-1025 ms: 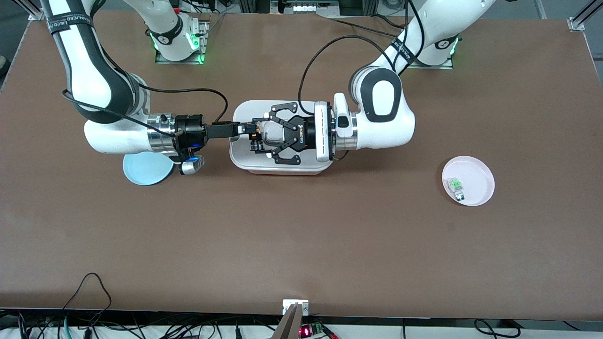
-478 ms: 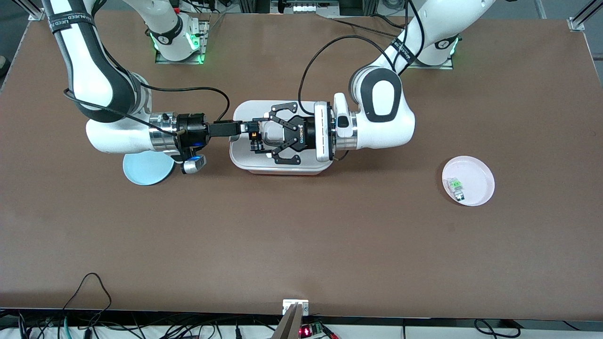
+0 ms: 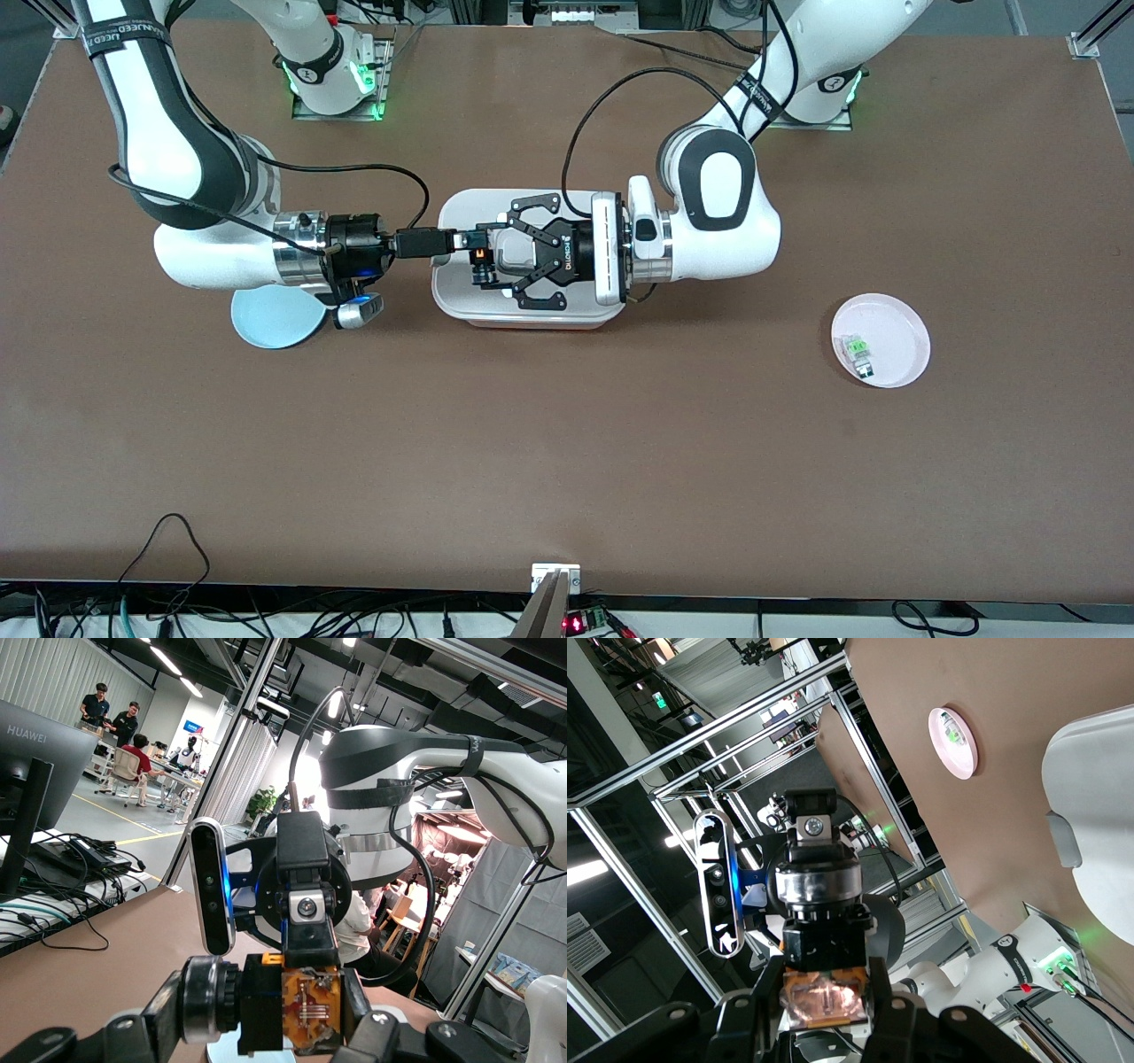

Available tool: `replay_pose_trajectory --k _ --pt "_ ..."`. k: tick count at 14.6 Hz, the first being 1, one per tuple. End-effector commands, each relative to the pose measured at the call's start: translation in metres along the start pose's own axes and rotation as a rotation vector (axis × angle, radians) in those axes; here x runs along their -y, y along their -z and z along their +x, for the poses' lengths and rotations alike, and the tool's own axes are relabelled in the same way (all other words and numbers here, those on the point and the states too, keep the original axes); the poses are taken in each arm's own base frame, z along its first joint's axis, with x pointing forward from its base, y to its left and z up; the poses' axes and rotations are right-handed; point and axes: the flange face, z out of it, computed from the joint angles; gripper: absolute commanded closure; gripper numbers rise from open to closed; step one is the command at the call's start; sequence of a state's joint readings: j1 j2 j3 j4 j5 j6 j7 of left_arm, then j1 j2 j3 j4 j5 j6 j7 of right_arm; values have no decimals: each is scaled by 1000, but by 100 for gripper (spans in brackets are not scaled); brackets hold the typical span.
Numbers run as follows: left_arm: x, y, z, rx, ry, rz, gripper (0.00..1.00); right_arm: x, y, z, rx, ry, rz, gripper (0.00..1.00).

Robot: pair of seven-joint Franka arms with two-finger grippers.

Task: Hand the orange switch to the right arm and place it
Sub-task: 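Grasp the switch with the right gripper and open the left gripper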

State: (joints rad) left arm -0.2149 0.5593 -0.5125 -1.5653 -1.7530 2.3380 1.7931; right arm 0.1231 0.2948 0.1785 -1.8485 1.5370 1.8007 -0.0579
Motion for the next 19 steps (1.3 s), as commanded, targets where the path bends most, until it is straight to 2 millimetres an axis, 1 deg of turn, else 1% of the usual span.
replay_pose_trajectory --k 1,2,3,4,5,6,9,10,11,12,13,14,15,16,19 --pt "-7 -2 7 -27 -4 11 100 2 -8 -5 12 38 -1 88" --pt "-7 -1 8 -28 -6 13 91 2 -8 -5 12 41 -3 88" --pt "-7 -1 7 -26 -23 13 3 2 -8 -5 12 41 -3 88" --pt "-8 2 12 -23 -48 15 0 2 -8 -5 12 43 -3 88" --pt "-10 7 21 -27 -64 22 0 2 -8 -4 11 45 -4 88" --pt "-8 11 21 -28 -61 27 0 3 -8 -4 9 51 -4 88" --pt "-8 12 21 -28 -52 28 0 3 -6 -3 2 60 -10 88" --pt "-10 13 23 -26 -48 29 0 6 -6 -4 -1 85 -13 88" --pt "-13 20 28 -23 -35 37 0 7 -5 -2 -7 111 -25 88" --pt "-15 26 30 -12 -4 43 0 4 -2 0 -27 138 -73 88" --pt "-19 30 34 -4 10 41 0 0 4 2 -42 164 -136 88" --pt "-20 32 34 17 11 40 0 -4 10 4 -44 177 -188 88" --pt "-17 36 34 37 8 40 0 -6 18 5 -52 188 -230 88" --pt "-11 44 36 74 -15 41 0 -8 31 6 -63 197 -277 88" --pt "4 71 42 213 -37 -21 0 -19 68 11 -84 236 -473 89"
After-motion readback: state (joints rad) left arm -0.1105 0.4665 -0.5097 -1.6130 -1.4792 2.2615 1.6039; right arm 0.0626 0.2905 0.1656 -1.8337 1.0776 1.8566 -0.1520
